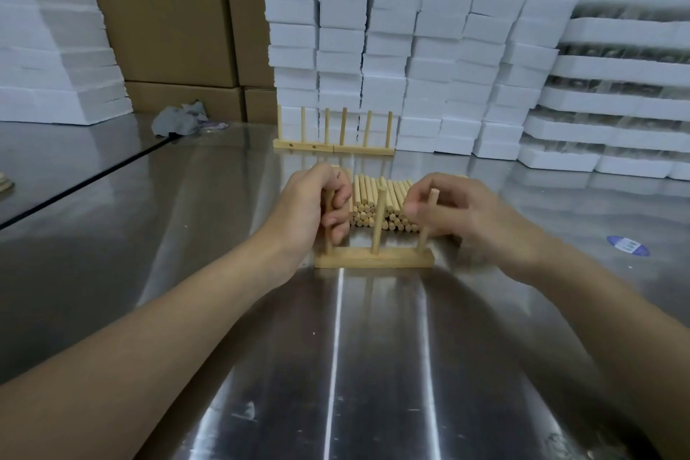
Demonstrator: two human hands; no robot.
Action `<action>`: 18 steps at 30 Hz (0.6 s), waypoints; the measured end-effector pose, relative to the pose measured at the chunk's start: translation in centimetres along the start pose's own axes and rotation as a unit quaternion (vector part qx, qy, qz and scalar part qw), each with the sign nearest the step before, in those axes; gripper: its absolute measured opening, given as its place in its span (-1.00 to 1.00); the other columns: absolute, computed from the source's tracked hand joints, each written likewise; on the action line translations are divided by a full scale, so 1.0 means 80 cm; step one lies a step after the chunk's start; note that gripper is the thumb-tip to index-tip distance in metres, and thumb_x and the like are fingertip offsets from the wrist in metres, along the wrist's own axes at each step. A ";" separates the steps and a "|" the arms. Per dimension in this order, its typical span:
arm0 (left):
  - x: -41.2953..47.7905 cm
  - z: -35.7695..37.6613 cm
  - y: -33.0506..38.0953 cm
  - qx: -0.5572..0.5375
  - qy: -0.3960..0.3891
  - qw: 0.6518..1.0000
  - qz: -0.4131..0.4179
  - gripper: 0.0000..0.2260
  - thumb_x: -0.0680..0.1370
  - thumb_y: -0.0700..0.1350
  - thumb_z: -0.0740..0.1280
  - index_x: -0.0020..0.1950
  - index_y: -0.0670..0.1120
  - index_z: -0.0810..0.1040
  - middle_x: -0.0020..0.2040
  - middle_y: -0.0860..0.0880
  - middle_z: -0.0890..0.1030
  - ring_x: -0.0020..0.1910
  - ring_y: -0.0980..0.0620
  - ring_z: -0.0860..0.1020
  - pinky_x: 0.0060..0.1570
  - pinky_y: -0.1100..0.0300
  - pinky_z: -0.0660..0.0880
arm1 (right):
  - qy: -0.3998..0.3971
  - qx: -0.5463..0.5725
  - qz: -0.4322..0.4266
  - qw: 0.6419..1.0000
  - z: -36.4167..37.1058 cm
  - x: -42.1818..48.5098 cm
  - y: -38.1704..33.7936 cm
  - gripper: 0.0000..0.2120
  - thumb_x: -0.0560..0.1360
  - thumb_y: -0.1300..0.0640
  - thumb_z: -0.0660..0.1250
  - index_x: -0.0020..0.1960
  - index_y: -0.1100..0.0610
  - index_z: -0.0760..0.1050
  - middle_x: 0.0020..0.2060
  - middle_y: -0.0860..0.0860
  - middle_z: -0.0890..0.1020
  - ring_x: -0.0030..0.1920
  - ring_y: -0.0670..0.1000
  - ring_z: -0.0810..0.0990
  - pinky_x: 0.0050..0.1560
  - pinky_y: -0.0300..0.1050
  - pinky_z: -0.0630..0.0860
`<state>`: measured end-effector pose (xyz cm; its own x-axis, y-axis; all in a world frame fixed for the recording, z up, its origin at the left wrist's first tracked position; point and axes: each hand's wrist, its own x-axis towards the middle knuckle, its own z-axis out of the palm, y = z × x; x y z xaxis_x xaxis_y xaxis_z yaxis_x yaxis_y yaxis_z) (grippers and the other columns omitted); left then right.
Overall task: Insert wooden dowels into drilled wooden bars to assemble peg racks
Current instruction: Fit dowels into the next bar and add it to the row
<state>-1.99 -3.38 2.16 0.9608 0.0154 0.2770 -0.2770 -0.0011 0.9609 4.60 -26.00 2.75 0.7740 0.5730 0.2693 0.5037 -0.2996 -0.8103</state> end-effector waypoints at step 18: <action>0.021 -0.058 0.002 -0.053 0.392 0.910 0.123 -0.84 0.47 0.02 0.20 -0.20 -0.03 0.49 -0.18 -0.04 0.51 -0.14 0.00 0.49 -0.14 0.08 0.38 | 0.118 -0.107 -0.027 0.987 -0.018 0.005 -0.043 -0.87 0.47 0.00 0.59 0.01 -0.11 0.74 -0.13 -0.18 0.76 -0.09 -0.20 0.70 -0.08 -0.33 0.52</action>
<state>-0.47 1.30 2.79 0.5749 0.7368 0.3557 -0.5211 -0.0054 0.8535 3.69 -25.86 6.41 0.7985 0.4071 0.4435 0.5971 -0.4416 -0.6697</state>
